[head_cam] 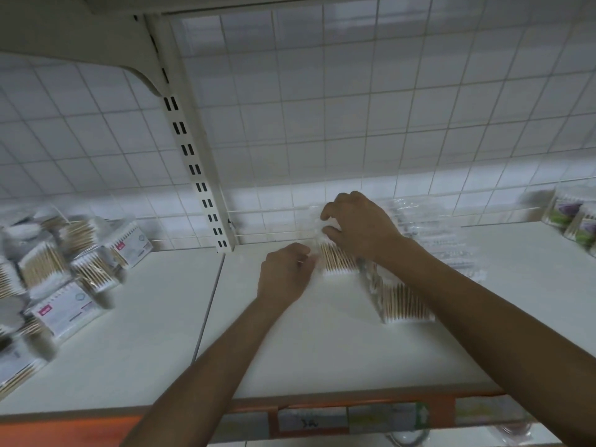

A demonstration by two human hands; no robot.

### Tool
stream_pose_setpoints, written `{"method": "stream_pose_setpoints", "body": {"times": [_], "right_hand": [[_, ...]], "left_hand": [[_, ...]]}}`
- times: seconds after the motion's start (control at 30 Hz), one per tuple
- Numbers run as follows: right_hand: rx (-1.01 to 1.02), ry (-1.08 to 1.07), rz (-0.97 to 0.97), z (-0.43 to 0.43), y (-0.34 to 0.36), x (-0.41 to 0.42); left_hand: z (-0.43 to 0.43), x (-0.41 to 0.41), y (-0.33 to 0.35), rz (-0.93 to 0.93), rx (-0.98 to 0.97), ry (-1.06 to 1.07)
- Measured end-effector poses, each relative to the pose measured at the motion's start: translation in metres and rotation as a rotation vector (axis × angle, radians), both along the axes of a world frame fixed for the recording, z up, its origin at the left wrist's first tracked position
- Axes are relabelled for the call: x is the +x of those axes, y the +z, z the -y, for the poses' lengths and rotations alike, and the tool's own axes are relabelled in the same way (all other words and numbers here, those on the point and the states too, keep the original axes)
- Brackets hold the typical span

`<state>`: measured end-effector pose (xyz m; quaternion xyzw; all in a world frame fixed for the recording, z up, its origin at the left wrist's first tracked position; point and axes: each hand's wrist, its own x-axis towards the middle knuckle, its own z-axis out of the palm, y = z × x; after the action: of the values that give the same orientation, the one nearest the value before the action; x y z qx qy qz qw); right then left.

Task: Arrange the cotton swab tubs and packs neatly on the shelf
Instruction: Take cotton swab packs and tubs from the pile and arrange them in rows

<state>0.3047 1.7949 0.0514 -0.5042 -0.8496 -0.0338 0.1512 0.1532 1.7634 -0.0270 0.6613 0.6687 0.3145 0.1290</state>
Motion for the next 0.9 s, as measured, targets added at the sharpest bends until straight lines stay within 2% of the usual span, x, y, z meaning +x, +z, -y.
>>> {"method": "stream_pose_setpoints", "body": {"times": [0.13, 0.33, 0.53, 0.73, 0.9], "right_hand": [[-0.021, 0.108, -0.016, 0.007, -0.001, -0.039], [-0.094, 0.259, 0.003, 0.015, -0.024, -0.109], [-0.172, 0.403, 0.005, 0.029, -0.045, -0.187], [-0.203, 0.513, 0.001, 0.043, -0.056, -0.26], [-0.268, 0.537, -0.149, 0.058, -0.064, -0.317]], "left_hand": [[0.006, -0.029, 0.011, -0.098, 0.119, 0.051], [0.035, -0.095, 0.012, -0.31, 0.184, 0.201], [0.069, -0.171, 0.005, -0.438, 0.102, 0.382], [0.101, -0.231, 0.005, -0.469, 0.033, 0.534], [0.107, -0.281, 0.009, -0.417, 0.025, 0.618]]}}
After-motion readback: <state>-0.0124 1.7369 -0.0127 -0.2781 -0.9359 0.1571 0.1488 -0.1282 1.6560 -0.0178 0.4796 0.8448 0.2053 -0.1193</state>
